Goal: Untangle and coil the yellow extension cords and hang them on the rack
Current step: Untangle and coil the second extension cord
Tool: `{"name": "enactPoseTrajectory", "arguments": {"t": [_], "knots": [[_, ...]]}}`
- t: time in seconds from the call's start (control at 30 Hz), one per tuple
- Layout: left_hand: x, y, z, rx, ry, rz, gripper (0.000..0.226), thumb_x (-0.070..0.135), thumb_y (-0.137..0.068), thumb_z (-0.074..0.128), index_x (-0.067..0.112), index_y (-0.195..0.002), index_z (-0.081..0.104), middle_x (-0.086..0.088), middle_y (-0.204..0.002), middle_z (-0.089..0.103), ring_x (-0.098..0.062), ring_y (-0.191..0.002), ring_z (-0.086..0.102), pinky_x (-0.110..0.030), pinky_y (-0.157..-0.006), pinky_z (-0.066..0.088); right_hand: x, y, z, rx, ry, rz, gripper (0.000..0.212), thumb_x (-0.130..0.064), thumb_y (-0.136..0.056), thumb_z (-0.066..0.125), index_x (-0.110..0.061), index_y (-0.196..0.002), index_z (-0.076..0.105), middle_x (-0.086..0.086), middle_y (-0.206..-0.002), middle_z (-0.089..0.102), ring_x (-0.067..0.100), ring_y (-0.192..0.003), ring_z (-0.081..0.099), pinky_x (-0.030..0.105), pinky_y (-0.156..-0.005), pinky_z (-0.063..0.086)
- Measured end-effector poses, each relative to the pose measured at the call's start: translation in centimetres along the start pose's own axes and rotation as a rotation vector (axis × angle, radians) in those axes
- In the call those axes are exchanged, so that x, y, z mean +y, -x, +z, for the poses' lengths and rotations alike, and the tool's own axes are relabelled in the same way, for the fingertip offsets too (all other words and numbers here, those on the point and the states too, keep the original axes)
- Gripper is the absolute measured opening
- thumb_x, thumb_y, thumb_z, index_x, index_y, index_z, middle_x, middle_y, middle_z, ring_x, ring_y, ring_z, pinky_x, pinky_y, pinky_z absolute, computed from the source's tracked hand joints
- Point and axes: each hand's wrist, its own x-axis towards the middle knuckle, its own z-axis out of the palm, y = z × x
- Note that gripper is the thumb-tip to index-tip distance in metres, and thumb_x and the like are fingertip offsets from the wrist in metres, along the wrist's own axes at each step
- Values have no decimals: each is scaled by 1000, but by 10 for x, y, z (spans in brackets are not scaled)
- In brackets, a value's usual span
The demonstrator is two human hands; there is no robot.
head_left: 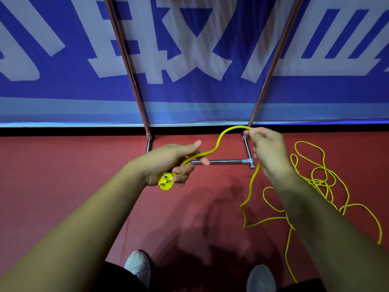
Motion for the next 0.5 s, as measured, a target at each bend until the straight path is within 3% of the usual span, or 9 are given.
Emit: {"name": "enactPoseTrajectory", "arguments": {"t": [0.07, 0.2, 0.3, 0.37, 0.43, 0.5], "knots": [[-2, 0, 7, -84, 28, -61, 55, 47, -95, 43, -3, -110, 61, 1, -41, 25, -14, -33, 34, -25, -48, 36, 1, 2, 3, -52, 19, -60, 24, -19, -99, 51, -22, -85, 71, -16, -49, 46, 9, -55, 37, 26, -56, 31], [-8, 0, 24, -270, 112, -46, 29, 27, -98, 44, 3, -88, 57, 2, -40, 30, -18, -35, 49, -24, -48, 42, 6, -2, 3, -50, 64, -113, 24, -17, -99, 52, -21, -83, 70, -1, -59, 46, 12, -55, 41, 25, -52, 32], [-5, 4, 29, -371, 225, 23, 28, 26, -98, 45, 10, -77, 55, 7, -42, 30, -8, -30, 34, -15, -41, 31, 16, -8, -4, -1, 169, -102, 22, -16, -97, 54, -14, -85, 72, -8, -58, 49, 2, -51, 42, 25, -56, 35], [-4, 5, 29, -385, 246, 84, 28, 29, -96, 48, 7, -79, 53, 7, -43, 31, -7, -31, 34, -16, -41, 29, 22, -9, -2, -19, 161, -71, 22, -17, -97, 55, -17, -82, 71, -7, -58, 50, -1, -50, 43, 22, -56, 35], [-4, 6, 30, -410, 252, 152, 30, 35, -95, 55, 5, -88, 59, 2, -48, 41, -15, -42, 51, -24, -48, 41, 24, -9, 2, -38, 128, -41, 23, -22, -97, 58, -21, -76, 69, -3, -57, 49, 5, -51, 43, 23, -54, 35], [-5, 8, 31, -448, 301, 219, 31, 37, -94, 60, 12, -111, 67, -7, -65, 57, -31, -74, 69, -36, -68, 55, 26, -9, 5, -28, 102, -6, 28, -35, -92, 65, -19, -69, 66, -4, -55, 48, 9, -50, 41, 25, -53, 35]]}}
